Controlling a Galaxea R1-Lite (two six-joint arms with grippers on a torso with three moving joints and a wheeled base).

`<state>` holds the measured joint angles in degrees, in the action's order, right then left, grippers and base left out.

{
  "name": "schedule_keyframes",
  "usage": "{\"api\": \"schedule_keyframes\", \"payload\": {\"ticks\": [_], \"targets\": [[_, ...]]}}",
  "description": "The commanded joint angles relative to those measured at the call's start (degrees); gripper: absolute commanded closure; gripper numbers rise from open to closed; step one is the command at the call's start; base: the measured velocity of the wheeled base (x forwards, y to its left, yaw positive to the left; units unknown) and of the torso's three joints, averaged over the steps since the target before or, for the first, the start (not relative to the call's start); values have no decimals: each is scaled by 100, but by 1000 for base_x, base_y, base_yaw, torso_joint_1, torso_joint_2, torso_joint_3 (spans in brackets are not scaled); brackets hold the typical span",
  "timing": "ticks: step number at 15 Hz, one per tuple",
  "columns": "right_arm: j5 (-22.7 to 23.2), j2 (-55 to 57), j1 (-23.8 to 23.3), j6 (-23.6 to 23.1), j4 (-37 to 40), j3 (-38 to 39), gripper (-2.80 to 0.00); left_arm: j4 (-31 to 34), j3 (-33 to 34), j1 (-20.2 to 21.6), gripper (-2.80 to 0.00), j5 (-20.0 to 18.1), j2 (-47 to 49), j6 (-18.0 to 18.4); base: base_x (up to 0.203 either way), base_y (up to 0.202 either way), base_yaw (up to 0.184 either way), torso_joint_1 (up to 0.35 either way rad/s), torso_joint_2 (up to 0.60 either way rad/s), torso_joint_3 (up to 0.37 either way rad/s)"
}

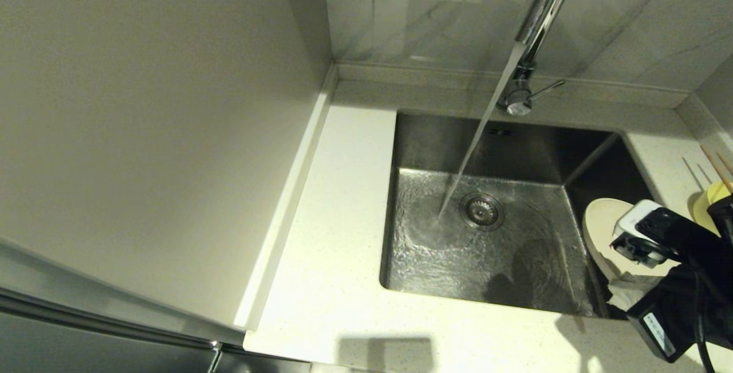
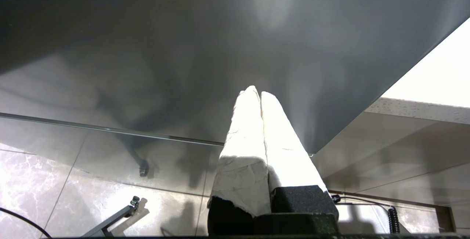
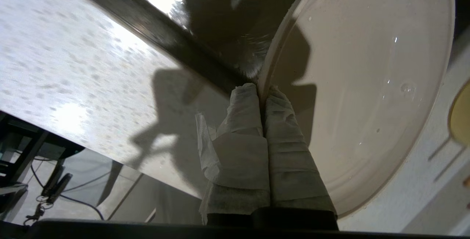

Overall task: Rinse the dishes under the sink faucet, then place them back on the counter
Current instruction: Place the plate on the table

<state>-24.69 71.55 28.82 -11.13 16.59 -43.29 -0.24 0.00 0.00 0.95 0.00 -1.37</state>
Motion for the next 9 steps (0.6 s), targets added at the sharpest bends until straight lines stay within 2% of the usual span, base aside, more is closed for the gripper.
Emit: {"api": "schedule_keyframes", "payload": {"ticks": [1, 5, 9], "targets": [[-22, -97, -358, 95, 16, 276, 0, -2, 0, 0, 0, 2, -9, -4, 0, 0, 0, 0, 0, 0], [-27, 173, -613, 677, 11, 313, 0, -2, 0, 0, 0, 2, -9, -4, 0, 0, 0, 0, 0, 0], [-27, 469, -1433, 820, 10, 291, 0, -2, 0, 0, 0, 2, -9, -4, 0, 0, 0, 0, 0, 0]]}}
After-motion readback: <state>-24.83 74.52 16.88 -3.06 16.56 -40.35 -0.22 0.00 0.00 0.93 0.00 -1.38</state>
